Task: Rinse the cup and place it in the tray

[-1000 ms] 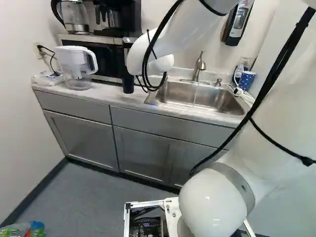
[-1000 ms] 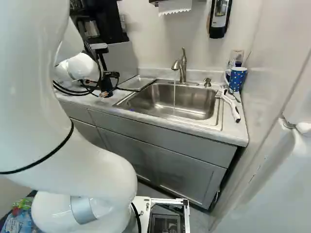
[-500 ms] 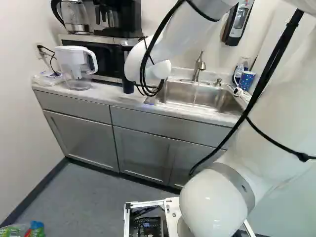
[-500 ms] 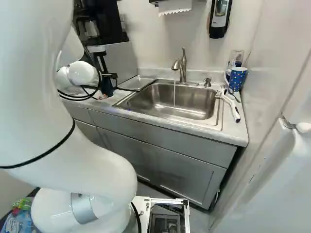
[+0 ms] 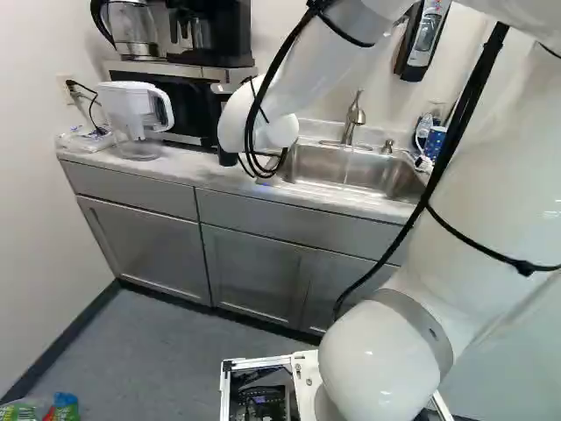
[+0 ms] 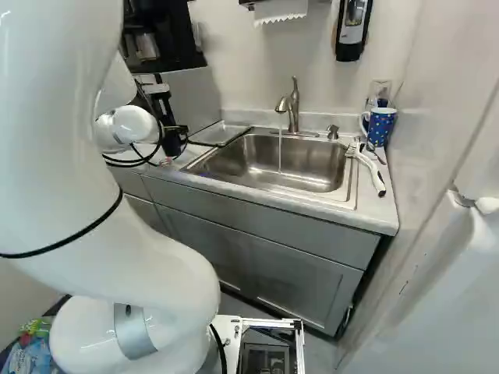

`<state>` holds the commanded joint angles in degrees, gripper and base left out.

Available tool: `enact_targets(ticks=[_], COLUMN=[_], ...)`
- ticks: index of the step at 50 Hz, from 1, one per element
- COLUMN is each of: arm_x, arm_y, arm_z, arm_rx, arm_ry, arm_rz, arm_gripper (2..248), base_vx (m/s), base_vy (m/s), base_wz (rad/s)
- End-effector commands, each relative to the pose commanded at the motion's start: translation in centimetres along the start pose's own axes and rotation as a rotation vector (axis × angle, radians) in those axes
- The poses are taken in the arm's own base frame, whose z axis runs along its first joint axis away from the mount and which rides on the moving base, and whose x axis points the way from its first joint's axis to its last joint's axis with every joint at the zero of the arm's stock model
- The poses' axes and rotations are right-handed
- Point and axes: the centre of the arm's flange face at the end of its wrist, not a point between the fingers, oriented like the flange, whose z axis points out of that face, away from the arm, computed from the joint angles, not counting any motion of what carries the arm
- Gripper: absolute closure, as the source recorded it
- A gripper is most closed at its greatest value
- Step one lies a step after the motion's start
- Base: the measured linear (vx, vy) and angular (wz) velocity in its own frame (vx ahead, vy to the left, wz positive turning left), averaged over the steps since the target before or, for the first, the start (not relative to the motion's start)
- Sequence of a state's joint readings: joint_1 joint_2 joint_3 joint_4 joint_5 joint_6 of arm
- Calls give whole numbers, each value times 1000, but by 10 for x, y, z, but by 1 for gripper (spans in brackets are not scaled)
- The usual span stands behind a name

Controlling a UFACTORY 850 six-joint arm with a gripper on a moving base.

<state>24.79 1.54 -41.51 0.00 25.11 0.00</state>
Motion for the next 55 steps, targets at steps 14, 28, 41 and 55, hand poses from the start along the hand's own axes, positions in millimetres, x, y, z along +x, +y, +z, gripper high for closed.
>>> enact_targets(ticks=[14,28,41,55], arm_x=[1,4,6,7], arm_y=[1,3,6,6], arm_z=[3,9,15,18], arm_rx=[-2,-6,-11,-12], arm_ry=[0,0,0,0], arm_rz=[1,2,4,5], arm_gripper=[3,3,3,12], base_vx=[0,0,0,0], base_vy=[0,0,0,0], base_wz=[0,0,0,0])
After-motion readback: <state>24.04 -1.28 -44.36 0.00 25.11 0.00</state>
